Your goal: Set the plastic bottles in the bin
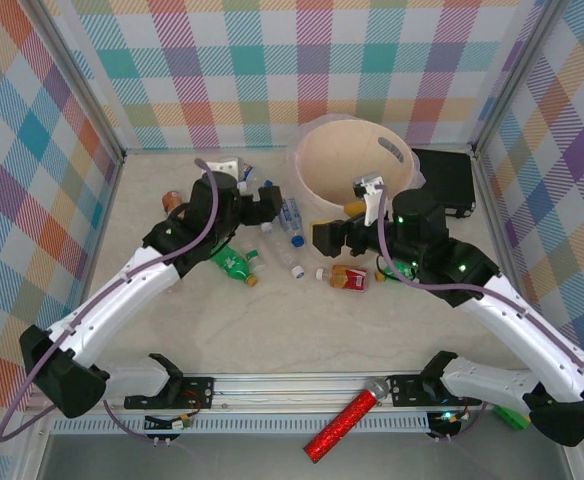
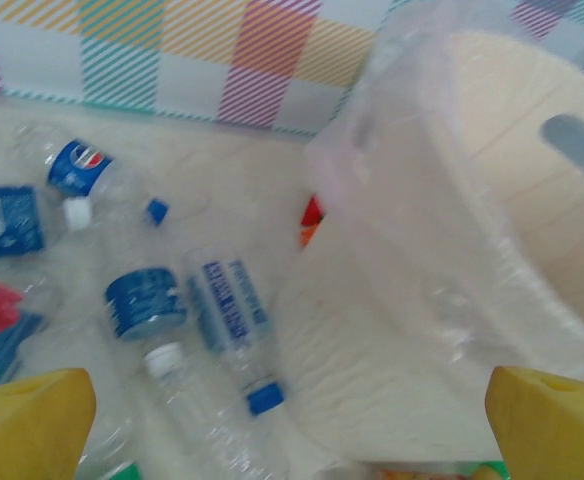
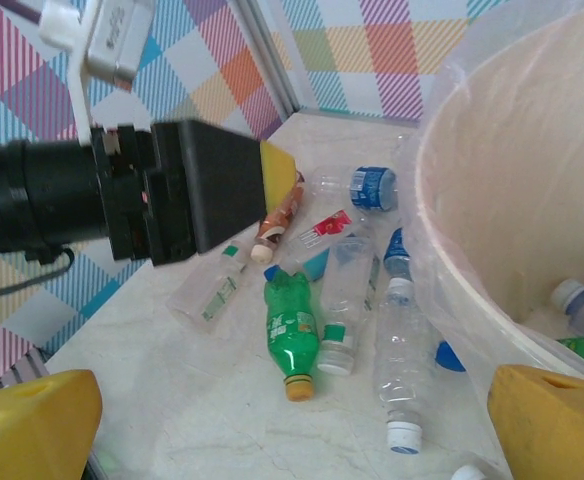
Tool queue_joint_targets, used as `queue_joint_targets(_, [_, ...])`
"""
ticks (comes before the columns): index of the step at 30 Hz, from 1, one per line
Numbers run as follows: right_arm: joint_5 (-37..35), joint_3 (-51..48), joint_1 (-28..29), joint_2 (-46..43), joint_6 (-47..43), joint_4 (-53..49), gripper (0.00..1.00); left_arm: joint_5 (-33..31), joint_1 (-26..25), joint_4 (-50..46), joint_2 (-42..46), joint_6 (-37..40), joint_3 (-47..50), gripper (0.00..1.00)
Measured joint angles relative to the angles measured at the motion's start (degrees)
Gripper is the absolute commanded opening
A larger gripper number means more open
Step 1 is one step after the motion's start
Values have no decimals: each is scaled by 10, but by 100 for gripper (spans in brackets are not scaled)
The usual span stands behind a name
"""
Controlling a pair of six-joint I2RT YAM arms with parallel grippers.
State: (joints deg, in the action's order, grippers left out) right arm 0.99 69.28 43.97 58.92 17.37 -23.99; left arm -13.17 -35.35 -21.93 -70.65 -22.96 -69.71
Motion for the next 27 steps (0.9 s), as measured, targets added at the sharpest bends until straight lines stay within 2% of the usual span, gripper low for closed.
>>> queue_joint_targets(4, [22, 15, 0, 28, 0, 10, 99, -10, 33, -25, 29, -14, 47, 99])
queue_joint_targets(11, [41, 15, 0, 26, 2, 10, 99, 0, 138, -95, 33, -37, 85, 99])
queue_joint_targets(19, [45, 15, 0, 1, 2, 11, 99, 37, 260, -145, 35, -71, 158, 100])
queue_joint_targets(27, [49, 5, 0, -8, 2, 12, 99, 71, 356, -153, 21, -95, 174, 99])
